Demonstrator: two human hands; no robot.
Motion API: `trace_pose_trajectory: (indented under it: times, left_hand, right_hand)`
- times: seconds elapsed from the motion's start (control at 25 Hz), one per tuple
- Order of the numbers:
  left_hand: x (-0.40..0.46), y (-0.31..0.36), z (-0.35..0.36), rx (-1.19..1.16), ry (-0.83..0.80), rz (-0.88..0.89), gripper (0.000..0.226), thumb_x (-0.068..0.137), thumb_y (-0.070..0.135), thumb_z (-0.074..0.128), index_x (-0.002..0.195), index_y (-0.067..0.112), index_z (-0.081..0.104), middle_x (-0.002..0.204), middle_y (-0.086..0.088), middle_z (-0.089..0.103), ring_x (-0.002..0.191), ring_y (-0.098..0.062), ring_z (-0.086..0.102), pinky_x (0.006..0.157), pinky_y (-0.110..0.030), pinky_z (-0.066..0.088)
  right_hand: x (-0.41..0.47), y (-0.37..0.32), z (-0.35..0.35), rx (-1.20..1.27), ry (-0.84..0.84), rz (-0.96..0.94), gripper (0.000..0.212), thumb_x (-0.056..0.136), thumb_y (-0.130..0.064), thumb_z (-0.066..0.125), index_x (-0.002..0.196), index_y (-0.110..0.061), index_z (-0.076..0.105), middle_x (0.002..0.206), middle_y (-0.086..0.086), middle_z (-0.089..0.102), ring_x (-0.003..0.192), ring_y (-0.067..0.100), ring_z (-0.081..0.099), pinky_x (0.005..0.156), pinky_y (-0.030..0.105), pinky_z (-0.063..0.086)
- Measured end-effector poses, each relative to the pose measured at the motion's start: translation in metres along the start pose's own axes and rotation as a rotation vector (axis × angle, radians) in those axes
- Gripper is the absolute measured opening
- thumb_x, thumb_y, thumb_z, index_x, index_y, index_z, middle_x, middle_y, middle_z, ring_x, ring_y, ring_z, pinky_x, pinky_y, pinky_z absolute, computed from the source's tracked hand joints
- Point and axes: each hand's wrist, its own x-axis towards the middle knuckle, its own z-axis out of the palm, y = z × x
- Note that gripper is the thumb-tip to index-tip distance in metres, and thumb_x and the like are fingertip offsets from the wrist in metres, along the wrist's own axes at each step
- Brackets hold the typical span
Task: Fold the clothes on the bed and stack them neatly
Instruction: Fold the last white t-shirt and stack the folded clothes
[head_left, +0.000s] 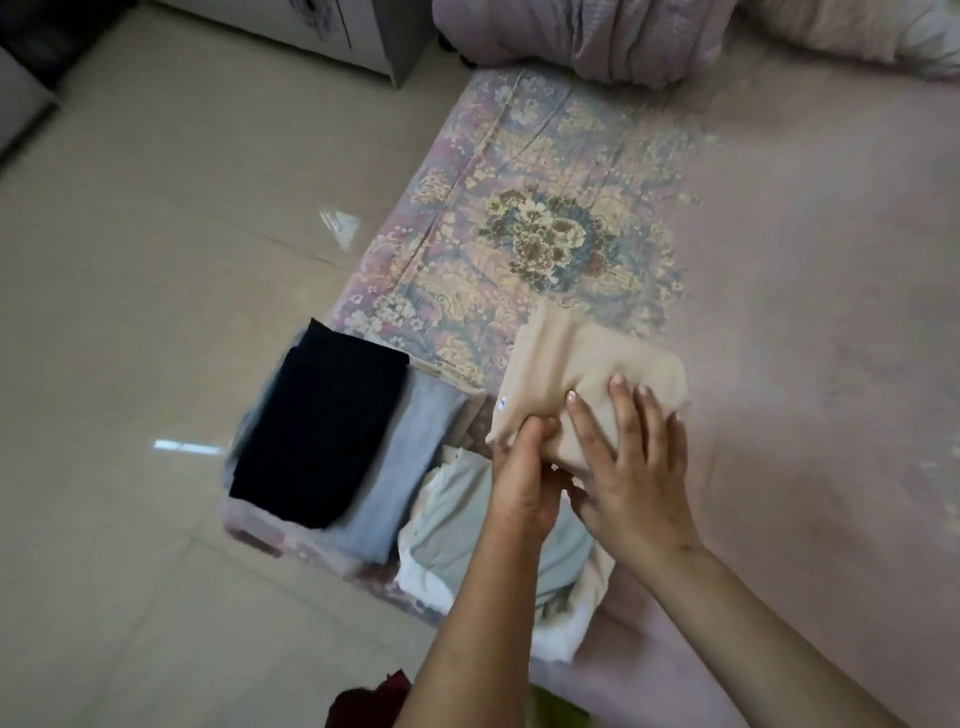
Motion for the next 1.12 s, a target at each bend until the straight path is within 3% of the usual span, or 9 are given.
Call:
trace_pose_trajectory:
  times: [0.24, 0.36, 0.48, 0.52, 0.64, 0.76, 0.88, 1.0, 1.12]
  left_hand:
    - [-0.067, -0.02, -0.089, -0.108, 0.097, -0.05, 0.042, 0.094, 0.015, 0.035, 0.115, -0.001, 0.067, 0.114, -0.019, 0.071, 0.108, -0.029, 0.065, 0.096, -0.039, 0.05]
    - [-0.062, -0.041, -0.128, -0.073, 0.252, -0.086, 0.037, 0.097, 0.011, 0.033, 0.099, 0.003, 0.069, 0.097, -0.015, 0.074, 0.101, -0.029, 0.064, 0.081, -0.036, 0.054]
    - [-0.058, -0.048, -0.143, 0.09, 0.303, -0.033, 0.031, 0.1, 0.009, 0.038, 0.112, 0.001, 0.066, 0.115, -0.019, 0.07, 0.108, -0.028, 0.065, 0.083, -0.035, 0.055]
    - [-0.059, -0.047, -0.146, 0.238, 0.365, 0.026, 0.029, 0.099, 0.01, 0.047, 0.125, 0.002, 0.058, 0.127, -0.02, 0.064, 0.114, -0.028, 0.063, 0.089, -0.037, 0.054]
    - [-0.079, -0.027, -0.154, 1.041, 0.5, 0.507, 0.082, 0.085, 0.008, 0.072, 0.154, 0.008, 0.027, 0.157, -0.02, 0.031, 0.145, -0.032, 0.032, 0.117, -0.045, 0.03]
    - [-0.079, 0.007, -0.156, 1.94, -0.063, 1.03, 0.096, 0.074, 0.039, 0.084, 0.151, 0.004, 0.039, 0.16, -0.025, 0.029, 0.149, -0.043, 0.024, 0.119, -0.06, 0.022]
    - [-0.054, 0.026, -0.144, 2.422, -0.379, 0.782, 0.128, 0.058, 0.068, 0.085, 0.156, 0.005, 0.031, 0.162, -0.025, 0.022, 0.151, -0.045, 0.019, 0.12, -0.063, 0.019]
    - [-0.023, 0.015, -0.147, 2.595, -0.41, 0.44, 0.143, 0.065, 0.071, 0.079, 0.16, 0.012, -0.009, 0.166, -0.016, -0.016, 0.153, -0.036, -0.016, 0.122, -0.059, -0.007]
    - [-0.003, 0.003, -0.155, 2.703, -0.352, 0.258, 0.145, 0.068, 0.078, 0.071, 0.155, 0.01, -0.023, 0.161, -0.016, -0.03, 0.148, -0.038, -0.028, 0.118, -0.063, -0.014]
  right_hand:
    - [-0.085, -0.076, 0.004, -0.006, -0.2, -0.06, 0.094, 0.057, -0.026, 0.09, 0.144, -0.024, 0.056, 0.152, 0.019, 0.046, 0.139, 0.043, 0.043, 0.107, 0.067, 0.038]
    - [-0.101, -0.075, 0.042, 0.115, -0.461, -0.016, 0.091, 0.079, -0.023, 0.079, 0.158, -0.029, 0.033, 0.169, 0.013, 0.014, 0.154, 0.039, 0.013, 0.12, 0.066, 0.014]
    - [-0.105, -0.075, 0.069, 0.193, -0.522, 0.032, 0.085, 0.086, -0.025, 0.071, 0.159, -0.033, 0.028, 0.17, 0.007, 0.002, 0.156, 0.034, -0.001, 0.119, 0.068, 0.001]
    - [-0.104, -0.078, 0.069, 0.213, -0.489, 0.054, 0.08, 0.083, -0.025, 0.073, 0.155, -0.03, 0.039, 0.169, 0.009, 0.013, 0.156, 0.034, 0.008, 0.119, 0.068, 0.006]
    - [-0.101, -0.083, 0.062, 0.196, -0.269, 0.121, 0.069, 0.071, -0.02, 0.083, 0.136, -0.016, 0.061, 0.147, 0.018, 0.052, 0.135, 0.039, 0.049, 0.11, 0.061, 0.036]
    - [-0.098, -0.075, 0.056, 0.071, -0.268, 0.161, 0.087, 0.077, -0.032, 0.083, 0.149, -0.001, 0.044, 0.156, 0.026, 0.037, 0.144, 0.042, 0.038, 0.117, 0.059, 0.031]
    - [-0.096, -0.068, 0.064, 0.002, -0.396, 0.131, 0.104, 0.08, -0.048, 0.077, 0.155, 0.002, 0.026, 0.165, 0.027, -0.009, 0.154, 0.036, 0.016, 0.123, 0.059, 0.01]
    - [-0.091, -0.068, 0.075, 0.059, -0.449, 0.198, 0.122, 0.069, -0.058, 0.082, 0.155, 0.005, 0.023, 0.165, 0.024, 0.014, 0.154, 0.038, 0.016, 0.122, 0.06, 0.009]
    - [-0.094, -0.068, 0.093, -0.059, -0.408, 0.235, 0.124, 0.053, -0.073, 0.08, 0.142, 0.007, 0.047, 0.15, 0.026, 0.046, 0.139, 0.04, 0.046, 0.111, 0.056, 0.039]
